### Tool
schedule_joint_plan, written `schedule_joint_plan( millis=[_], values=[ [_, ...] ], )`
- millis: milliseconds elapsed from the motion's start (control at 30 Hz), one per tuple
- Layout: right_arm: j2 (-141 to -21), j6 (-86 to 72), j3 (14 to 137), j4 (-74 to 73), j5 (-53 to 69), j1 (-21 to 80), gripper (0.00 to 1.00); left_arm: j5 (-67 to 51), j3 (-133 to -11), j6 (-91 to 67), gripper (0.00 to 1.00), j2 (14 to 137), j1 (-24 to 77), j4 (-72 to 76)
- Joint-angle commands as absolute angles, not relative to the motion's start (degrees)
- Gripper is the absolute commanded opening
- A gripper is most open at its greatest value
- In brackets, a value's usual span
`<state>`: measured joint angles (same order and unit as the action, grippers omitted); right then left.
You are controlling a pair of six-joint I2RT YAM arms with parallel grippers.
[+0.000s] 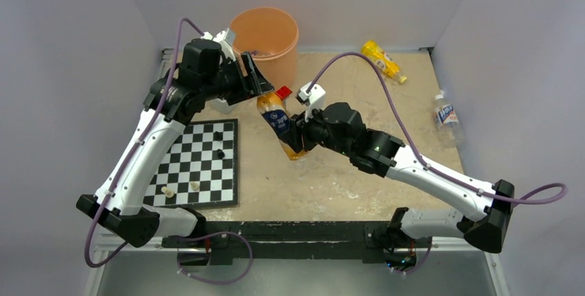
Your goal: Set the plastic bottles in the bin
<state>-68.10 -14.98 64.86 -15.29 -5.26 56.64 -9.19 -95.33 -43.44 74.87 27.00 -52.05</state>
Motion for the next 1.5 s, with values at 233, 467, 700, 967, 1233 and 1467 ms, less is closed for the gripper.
schedule_joint_plan(
  millis=[233,467,700,967,1233,1467],
  values=[
    [-67.1,-16.9,65.2,-14.1,-9.4,57.4,0.84,-12.0,-91.0,-45.8,0.00,74.4,26.8,-42.7],
    [-65.0,-21.9,66.9,-16.7,-18.2,57.4,0.93,1.1,-95.8,-39.3,0.00,74.4,26.7,-45.5],
    [-54.9,-24.1,64.7,-15.8,-22.4,57.4,0.95,8.9,-116.2,-30.6,0.00,81.9,26.4,-49.1],
    [-49.2,-28.9,64.2,-21.7,-35.6,57.4,0.97,19.1,-128.5,-22.5,0.00,89.3,25.6,-35.0],
    [-47.7,-34.2,64.5,-32.0,-38.5,57.4,0.98,24.9,-128.2,-14.7,0.00,99.4,24.4,-13.9],
    [-46.7,-38.6,64.3,-39.2,-41.2,57.4,0.98,22.9,-125.4,-16.6,0.00,107.8,20.5,-6.6]
  ],
)
